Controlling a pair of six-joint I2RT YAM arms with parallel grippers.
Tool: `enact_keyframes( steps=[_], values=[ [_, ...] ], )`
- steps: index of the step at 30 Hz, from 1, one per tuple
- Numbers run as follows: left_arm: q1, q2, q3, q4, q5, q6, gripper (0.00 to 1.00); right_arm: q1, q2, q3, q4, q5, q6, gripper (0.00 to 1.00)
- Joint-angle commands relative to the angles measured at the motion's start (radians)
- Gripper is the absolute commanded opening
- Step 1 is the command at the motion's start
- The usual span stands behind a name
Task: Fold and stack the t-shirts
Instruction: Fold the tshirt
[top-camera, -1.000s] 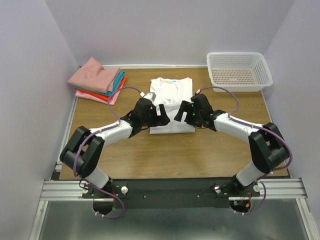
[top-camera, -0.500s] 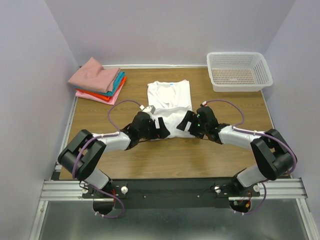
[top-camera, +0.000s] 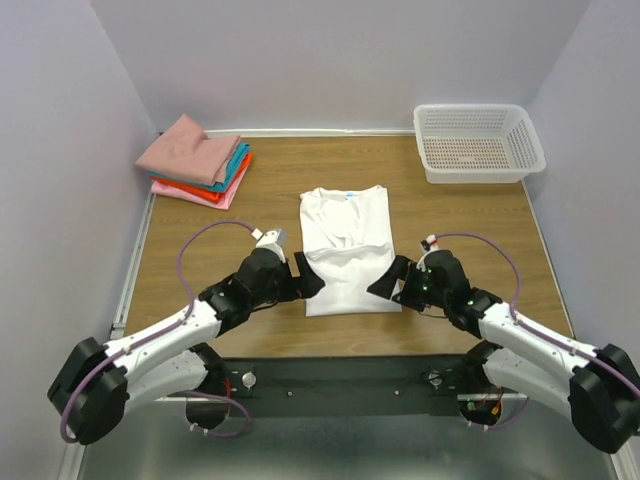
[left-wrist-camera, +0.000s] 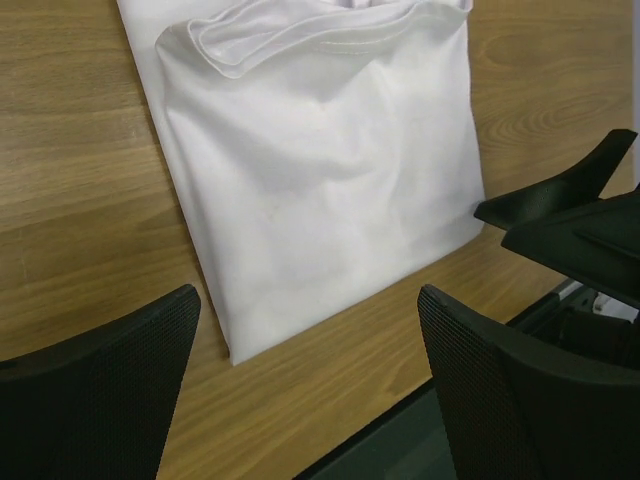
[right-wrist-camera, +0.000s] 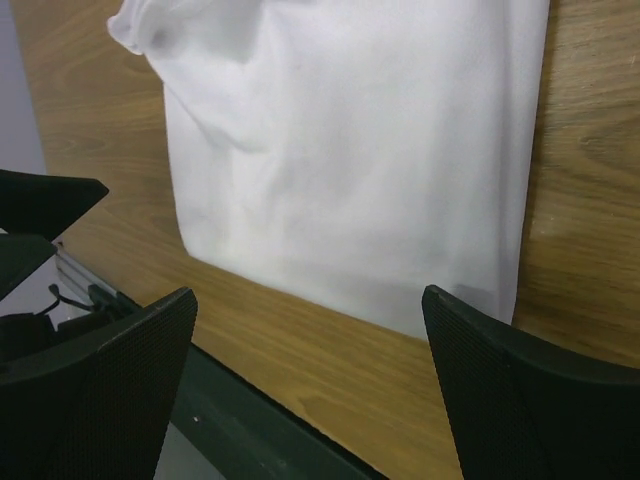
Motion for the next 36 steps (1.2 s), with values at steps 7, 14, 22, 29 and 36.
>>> enact_keyframes(
  steps=[7, 14, 22, 29, 36],
  values=[
    [-0.027, -0.073, -0.061, -0.132, -0.012, -0.071, 0.96, 0.006, -0.14, 0.078, -0.336, 0.135, -0.012, 1.0],
    [-0.056, 0.005, -0.106, -0.083, 0.068, -0.076, 0.69, 0.006, -0.021, 0.067, -0.36, 0.126, 0.003, 0.94],
    [-0.093, 0.108, -0.107, -0.017, 0.116, -0.073, 0.38, 0.006, 0.028, 0.071, -0.36, 0.103, 0.008, 0.69],
    [-0.093, 0.192, -0.087, -0.005, 0.076, -0.082, 0.22, 0.006, 0.044, 0.058, -0.359, 0.133, 0.001, 0.46],
    [-0.094, 0.185, -0.061, -0.041, 0.03, -0.084, 0.21, 0.006, 0.108, 0.078, -0.359, 0.156, -0.015, 0.43]
  ],
)
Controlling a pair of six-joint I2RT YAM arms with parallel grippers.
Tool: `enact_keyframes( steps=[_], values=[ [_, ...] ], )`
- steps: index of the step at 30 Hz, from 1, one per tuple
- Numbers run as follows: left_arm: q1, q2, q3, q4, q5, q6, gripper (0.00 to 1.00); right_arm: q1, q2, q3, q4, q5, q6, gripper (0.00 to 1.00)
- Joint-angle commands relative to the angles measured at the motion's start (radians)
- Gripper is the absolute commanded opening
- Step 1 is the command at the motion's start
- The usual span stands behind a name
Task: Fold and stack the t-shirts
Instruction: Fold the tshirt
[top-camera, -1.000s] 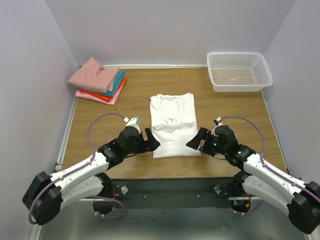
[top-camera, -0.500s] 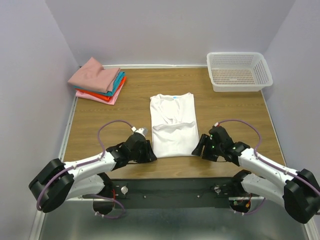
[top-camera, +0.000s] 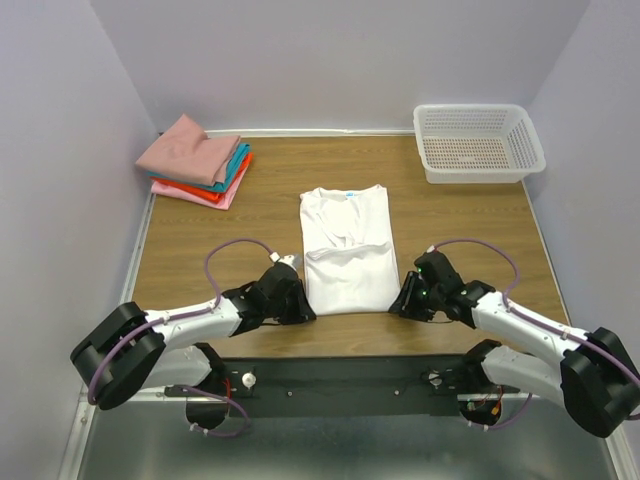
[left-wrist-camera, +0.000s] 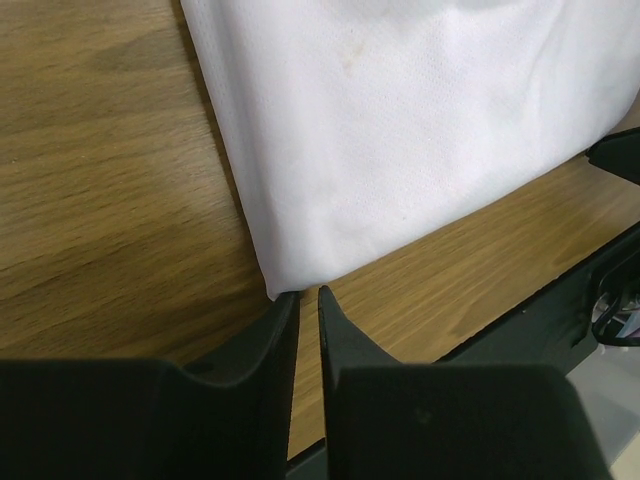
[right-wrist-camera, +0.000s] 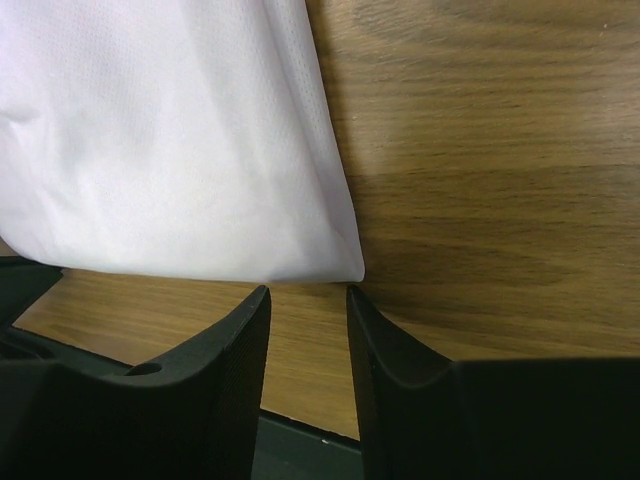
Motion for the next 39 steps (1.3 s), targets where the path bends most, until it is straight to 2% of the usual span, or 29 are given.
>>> enact_keyframes(
  steps=[1, 8, 16, 17, 19, 23, 24, 27, 30, 33, 39],
  values=[
    [-0.004, 0.004, 0.012, -0.073, -0.067, 0.001, 0.21, 0.006, 0.037, 0.011, -0.029, 0.06, -0.015, 0.43],
    [-0.005, 0.013, 0.018, -0.079, -0.128, -0.014, 0.22, 0.006, 0.034, 0.015, -0.03, 0.079, -0.014, 0.43],
    [-0.004, 0.065, 0.047, -0.064, -0.135, -0.002, 0.21, 0.006, 0.034, 0.028, -0.03, 0.138, -0.006, 0.43],
    [-0.004, 0.068, 0.047, -0.059, -0.133, 0.0, 0.17, 0.006, 0.046, 0.032, -0.03, 0.141, -0.006, 0.43],
    [-0.004, 0.076, 0.052, -0.056, -0.133, 0.004, 0.0, 0.006, 0.06, 0.04, -0.03, 0.153, -0.008, 0.43],
    [-0.004, 0.058, 0.052, -0.042, -0.161, 0.027, 0.0, 0.004, 0.097, 0.058, -0.03, 0.205, -0.006, 0.42],
    [-0.004, 0.047, 0.052, -0.041, -0.167, 0.03, 0.0, 0.004, 0.104, 0.07, -0.03, 0.213, -0.006, 0.4],
    [-0.004, 0.001, 0.055, -0.041, -0.19, 0.052, 0.0, 0.004, 0.12, 0.104, -0.03, 0.193, -0.025, 0.19],
    [-0.004, -0.05, 0.067, -0.039, -0.21, 0.073, 0.0, 0.004, 0.1, 0.129, -0.03, 0.144, -0.057, 0.06],
    [-0.004, -0.106, 0.101, -0.061, -0.26, 0.106, 0.0, 0.004, 0.048, 0.152, -0.034, 0.116, -0.083, 0.01],
    [-0.004, -0.177, 0.119, -0.067, -0.262, 0.133, 0.0, 0.003, -0.017, 0.178, -0.049, 0.063, -0.095, 0.0]
  ],
)
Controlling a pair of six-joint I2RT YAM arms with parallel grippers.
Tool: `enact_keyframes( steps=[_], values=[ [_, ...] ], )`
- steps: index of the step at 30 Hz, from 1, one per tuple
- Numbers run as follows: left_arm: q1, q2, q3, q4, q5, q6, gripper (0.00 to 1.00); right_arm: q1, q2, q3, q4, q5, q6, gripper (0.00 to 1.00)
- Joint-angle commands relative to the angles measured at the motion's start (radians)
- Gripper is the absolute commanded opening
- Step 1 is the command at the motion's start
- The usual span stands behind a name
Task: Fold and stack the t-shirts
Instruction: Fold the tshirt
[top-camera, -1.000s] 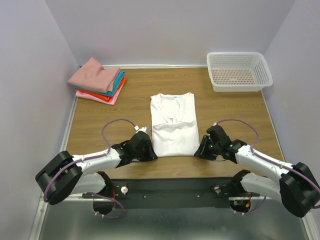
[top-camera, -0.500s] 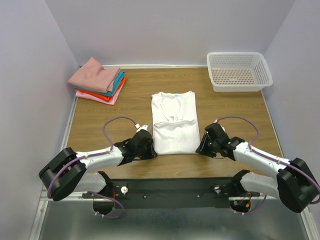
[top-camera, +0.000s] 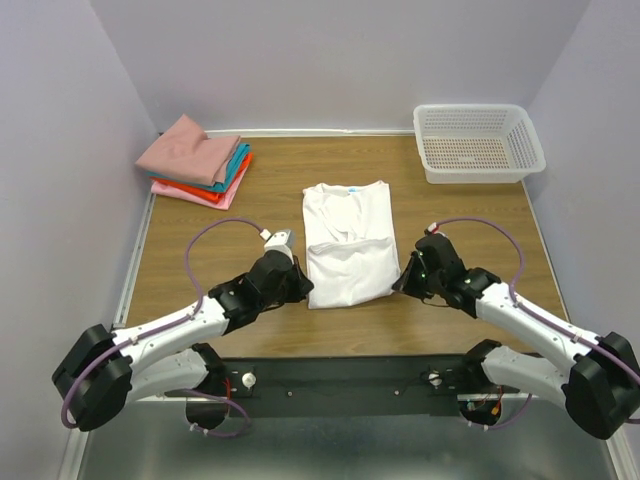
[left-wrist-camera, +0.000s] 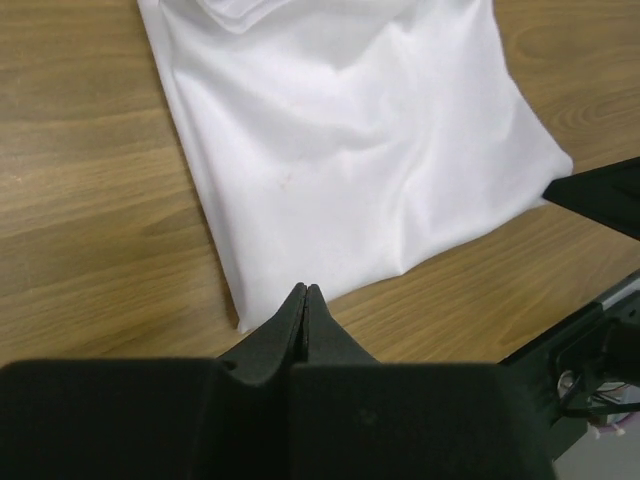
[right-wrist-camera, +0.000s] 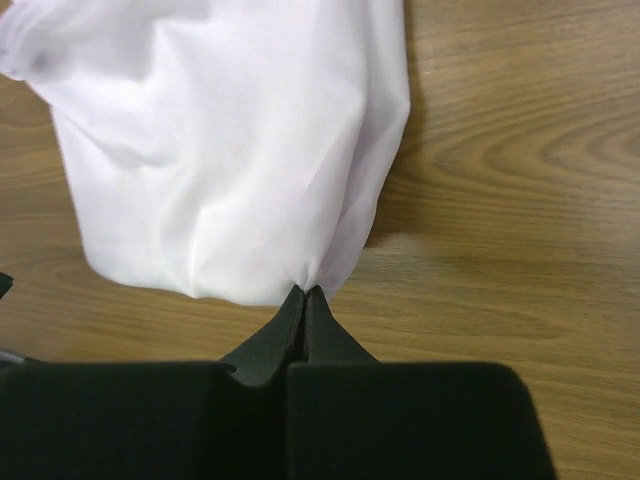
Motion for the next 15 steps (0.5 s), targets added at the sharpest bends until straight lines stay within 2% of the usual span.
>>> enact_keyframes(
  steps=[1, 2, 4, 7, 15],
  values=[
    [-0.002, -0.02, 0.024, -0.024, -0.043, 0.033, 0.0, 0.003, -0.023, 0.027, -0.025, -0.056, -0.022, 0.0],
    [-0.002, 0.007, 0.029, -0.062, -0.04, 0.028, 0.0, 0.003, -0.02, 0.025, -0.025, -0.057, -0.019, 0.0],
    [-0.003, 0.065, 0.055, -0.117, -0.018, 0.016, 0.11, 0.003, -0.003, 0.015, -0.024, -0.06, -0.006, 0.0],
    [-0.002, 0.127, 0.043, -0.118, 0.013, 0.01, 0.2, 0.003, 0.008, 0.008, -0.024, -0.072, -0.002, 0.0],
    [-0.003, 0.236, 0.035, -0.078, 0.063, 0.023, 0.3, 0.003, 0.016, -0.008, -0.024, -0.074, 0.002, 0.0]
  ],
)
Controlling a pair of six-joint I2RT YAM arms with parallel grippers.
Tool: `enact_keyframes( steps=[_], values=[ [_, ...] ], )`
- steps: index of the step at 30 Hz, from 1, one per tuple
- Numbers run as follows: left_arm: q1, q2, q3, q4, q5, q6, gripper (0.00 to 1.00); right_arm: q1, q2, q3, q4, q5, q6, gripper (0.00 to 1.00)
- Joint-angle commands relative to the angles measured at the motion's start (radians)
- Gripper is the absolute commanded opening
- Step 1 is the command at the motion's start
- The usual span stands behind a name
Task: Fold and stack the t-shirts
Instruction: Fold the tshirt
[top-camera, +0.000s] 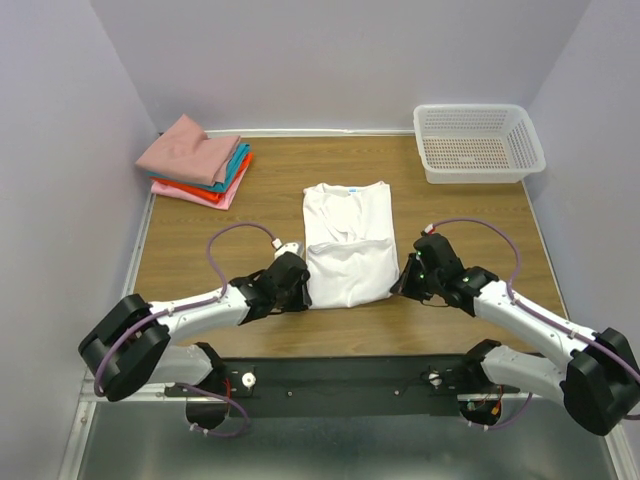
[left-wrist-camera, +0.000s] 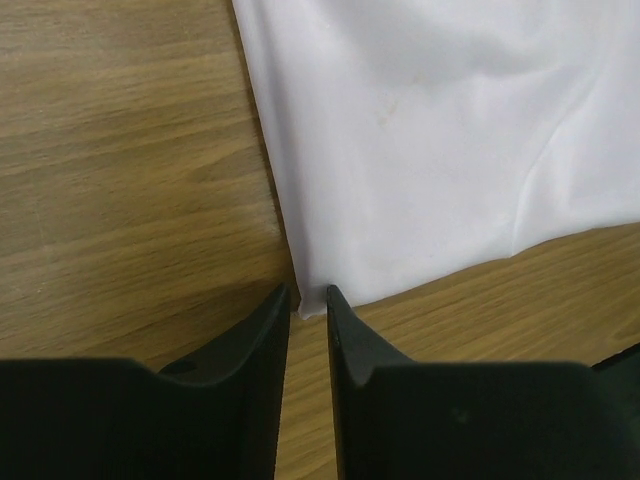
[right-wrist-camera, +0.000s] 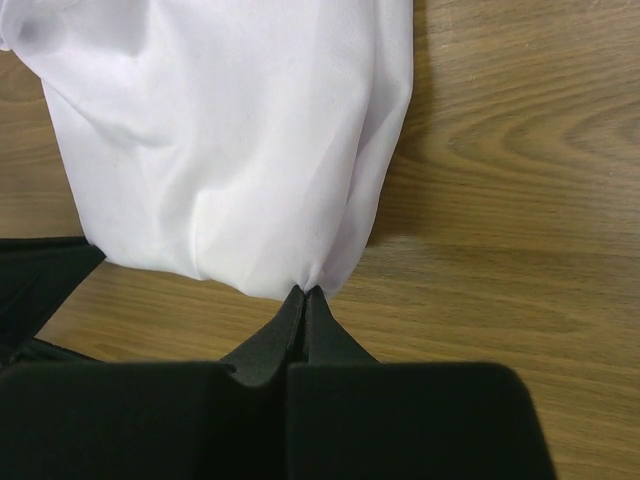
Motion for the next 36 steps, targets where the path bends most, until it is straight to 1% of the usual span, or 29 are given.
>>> enact_keyframes(
  steps=[1, 6, 7, 8, 9, 10, 11, 13, 15, 16, 19, 20, 22, 23, 26, 29, 30, 33, 36],
  values=[
    [-0.002, 0.044, -0.002, 0.01, 0.038, 0.013, 0.31, 0.003, 0.009, -0.019, -0.016, -0.018, 0.005, 0.0],
    [-0.002, 0.075, -0.01, 0.016, 0.066, 0.023, 0.31, 0.003, 0.007, -0.019, -0.016, -0.018, 0.0, 0.0],
    [-0.002, 0.073, -0.014, 0.024, 0.067, 0.023, 0.29, 0.003, 0.009, -0.019, -0.016, -0.015, 0.0, 0.0],
    [-0.003, 0.072, -0.017, 0.031, 0.075, 0.024, 0.23, 0.003, 0.01, -0.019, -0.016, -0.014, 0.0, 0.0],
    [-0.002, 0.067, -0.019, 0.043, 0.086, 0.026, 0.09, 0.001, 0.012, -0.019, -0.016, -0.014, 0.002, 0.0],
    [-0.003, 0.065, -0.024, 0.051, 0.086, 0.026, 0.0, 0.003, 0.015, -0.019, -0.016, -0.021, 0.002, 0.0],
    [-0.002, 0.062, -0.025, 0.06, 0.118, 0.026, 0.0, 0.003, 0.015, -0.018, -0.016, -0.027, 0.002, 0.01],
    [-0.002, 0.041, -0.03, 0.06, 0.133, 0.027, 0.0, 0.003, 0.001, -0.018, -0.017, -0.04, -0.003, 0.01],
    [-0.003, -0.013, -0.036, 0.024, 0.141, 0.024, 0.0, 0.004, -0.023, -0.022, -0.025, -0.073, -0.003, 0.0],
    [-0.003, -0.037, -0.037, 0.007, 0.144, 0.026, 0.0, 0.003, -0.067, -0.027, -0.029, -0.086, -0.001, 0.0],
    [-0.005, -0.157, -0.047, -0.068, 0.176, 0.027, 0.0, 0.003, -0.137, -0.022, -0.074, -0.142, -0.009, 0.0],
    [-0.007, -0.222, -0.045, -0.102, 0.187, 0.03, 0.0, 0.003, -0.173, -0.015, -0.091, -0.15, -0.027, 0.0],
    [-0.005, -0.284, -0.033, -0.125, 0.19, 0.03, 0.0, 0.003, -0.201, 0.004, -0.147, -0.131, -0.038, 0.0],
    [-0.005, -0.336, -0.024, -0.143, 0.182, 0.032, 0.0, 0.003, -0.213, 0.028, -0.163, -0.117, -0.041, 0.0],
    [-0.007, -0.396, 0.025, -0.17, 0.141, 0.029, 0.0, 0.003, -0.243, 0.071, -0.187, -0.086, -0.056, 0.0],
    [-0.004, -0.405, 0.074, -0.185, 0.098, 0.02, 0.0, 0.003, -0.246, 0.107, -0.189, -0.051, -0.072, 0.0],
    [-0.003, -0.399, 0.088, -0.191, 0.034, 0.01, 0.0, 0.003, -0.244, 0.137, -0.191, -0.032, -0.082, 0.0],
    [0.0, -0.378, 0.143, -0.181, -0.054, 0.001, 0.0, 0.003, -0.227, 0.18, -0.191, 0.066, -0.084, 0.0],
    [0.019, -0.358, 0.186, -0.153, -0.089, 0.003, 0.0, 0.001, -0.181, 0.24, -0.189, 0.136, -0.092, 0.0]
  ],
)
